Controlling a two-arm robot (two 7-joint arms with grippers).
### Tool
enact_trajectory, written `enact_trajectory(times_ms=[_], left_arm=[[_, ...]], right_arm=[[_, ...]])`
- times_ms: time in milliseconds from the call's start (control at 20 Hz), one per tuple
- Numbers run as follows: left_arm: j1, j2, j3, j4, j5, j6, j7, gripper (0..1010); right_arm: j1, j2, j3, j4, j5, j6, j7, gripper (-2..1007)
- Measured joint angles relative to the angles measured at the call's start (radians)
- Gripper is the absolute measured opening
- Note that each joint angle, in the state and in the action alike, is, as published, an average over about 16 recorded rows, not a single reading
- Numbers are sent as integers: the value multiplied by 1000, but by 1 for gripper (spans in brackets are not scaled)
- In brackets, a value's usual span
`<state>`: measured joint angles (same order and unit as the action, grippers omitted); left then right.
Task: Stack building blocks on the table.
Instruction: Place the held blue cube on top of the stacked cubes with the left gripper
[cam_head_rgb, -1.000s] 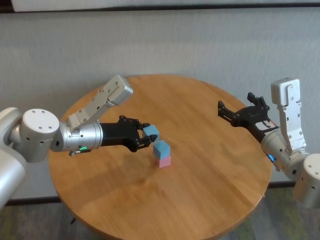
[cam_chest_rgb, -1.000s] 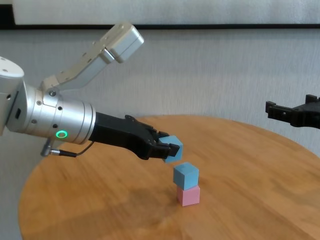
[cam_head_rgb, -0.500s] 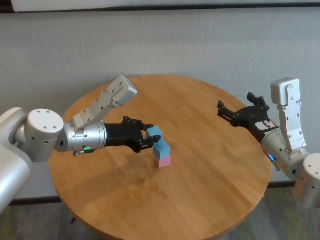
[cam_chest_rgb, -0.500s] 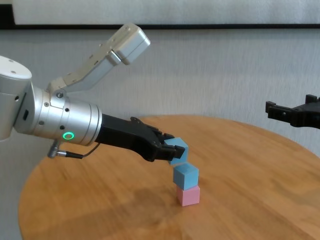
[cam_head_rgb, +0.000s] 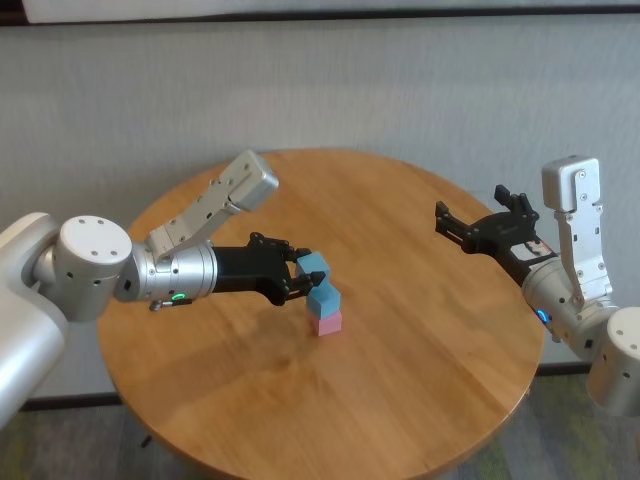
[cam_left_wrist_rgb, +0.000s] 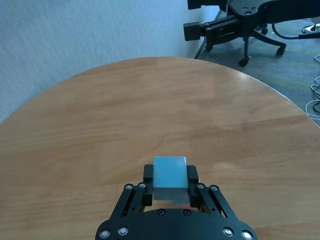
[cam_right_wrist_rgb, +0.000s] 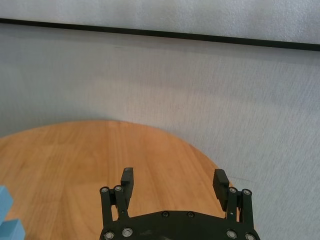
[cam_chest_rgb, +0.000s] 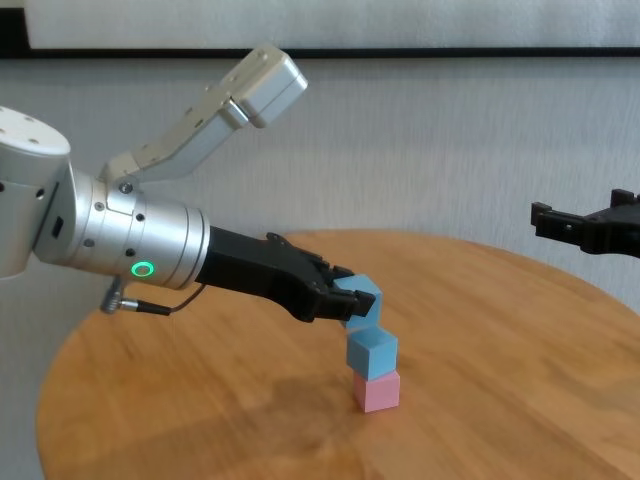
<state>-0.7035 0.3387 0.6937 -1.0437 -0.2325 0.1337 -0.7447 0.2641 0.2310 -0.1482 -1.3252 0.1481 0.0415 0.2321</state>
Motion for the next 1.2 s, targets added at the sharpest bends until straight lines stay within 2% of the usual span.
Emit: enact_trajectory(times_ms=[650,1200], left_arm=[[7,1,15,-37,0,21,2,401],[8,-8,24,-26,-3,23,1,401]], right_arm=[[0,0,0,0,0,0,0,1004],[0,0,0,0,0,0,0,1004]])
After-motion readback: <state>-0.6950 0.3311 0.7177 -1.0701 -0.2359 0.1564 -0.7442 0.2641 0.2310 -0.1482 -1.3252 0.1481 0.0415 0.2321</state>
